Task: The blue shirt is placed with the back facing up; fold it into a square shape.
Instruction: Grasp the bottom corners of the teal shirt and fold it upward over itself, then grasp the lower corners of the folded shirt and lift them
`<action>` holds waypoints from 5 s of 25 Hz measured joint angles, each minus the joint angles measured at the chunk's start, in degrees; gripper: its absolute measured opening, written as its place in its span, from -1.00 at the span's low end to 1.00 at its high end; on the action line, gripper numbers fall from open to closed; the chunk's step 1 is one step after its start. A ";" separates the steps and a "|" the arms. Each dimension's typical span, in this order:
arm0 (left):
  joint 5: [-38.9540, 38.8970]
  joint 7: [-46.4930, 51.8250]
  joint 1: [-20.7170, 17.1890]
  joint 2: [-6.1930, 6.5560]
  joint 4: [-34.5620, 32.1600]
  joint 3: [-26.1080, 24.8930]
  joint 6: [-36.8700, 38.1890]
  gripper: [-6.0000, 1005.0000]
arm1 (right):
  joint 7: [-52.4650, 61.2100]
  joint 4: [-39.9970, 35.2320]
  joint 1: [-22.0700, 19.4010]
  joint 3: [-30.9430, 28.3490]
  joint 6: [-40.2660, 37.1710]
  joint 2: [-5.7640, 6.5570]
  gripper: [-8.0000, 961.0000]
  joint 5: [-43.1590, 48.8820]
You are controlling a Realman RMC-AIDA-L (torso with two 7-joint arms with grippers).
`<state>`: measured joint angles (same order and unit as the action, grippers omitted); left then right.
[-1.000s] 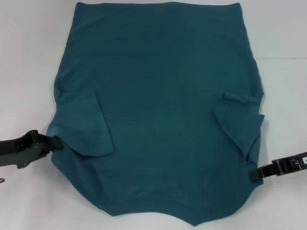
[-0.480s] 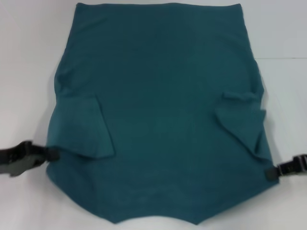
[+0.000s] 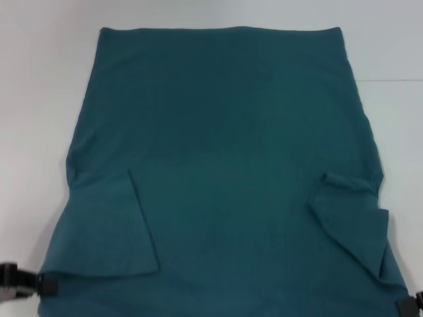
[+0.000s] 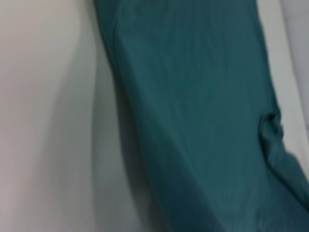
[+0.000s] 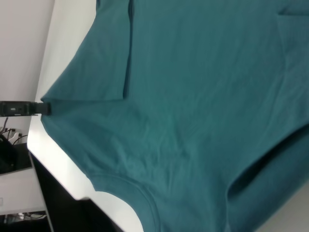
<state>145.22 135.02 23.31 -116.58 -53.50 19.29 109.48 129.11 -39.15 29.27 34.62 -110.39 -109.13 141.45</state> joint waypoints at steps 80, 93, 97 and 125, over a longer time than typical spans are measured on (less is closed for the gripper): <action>-0.21 18.21 26.72 -2.98 18.06 13.72 -70.63 -0.31 | 15.29 10.66 22.04 10.18 63.31 -0.48 -0.15 -0.26; -20.89 9.20 12.61 -2.89 8.09 13.44 -50.00 0.81 | 2.91 2.02 2.30 2.44 38.42 -3.51 0.50 -29.75; -22.10 5.26 9.56 -1.71 8.98 11.48 -44.71 0.81 | -1.82 4.24 -2.89 2.26 32.56 -3.44 0.58 -35.01; -23.42 -14.56 8.27 -3.40 18.18 11.73 -54.62 0.69 | -7.42 6.54 -6.74 -1.81 26.58 -3.45 0.34 -35.29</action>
<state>121.80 120.46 31.58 -119.98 -35.32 31.02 54.87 121.69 -32.61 22.53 32.81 -83.81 -112.58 106.16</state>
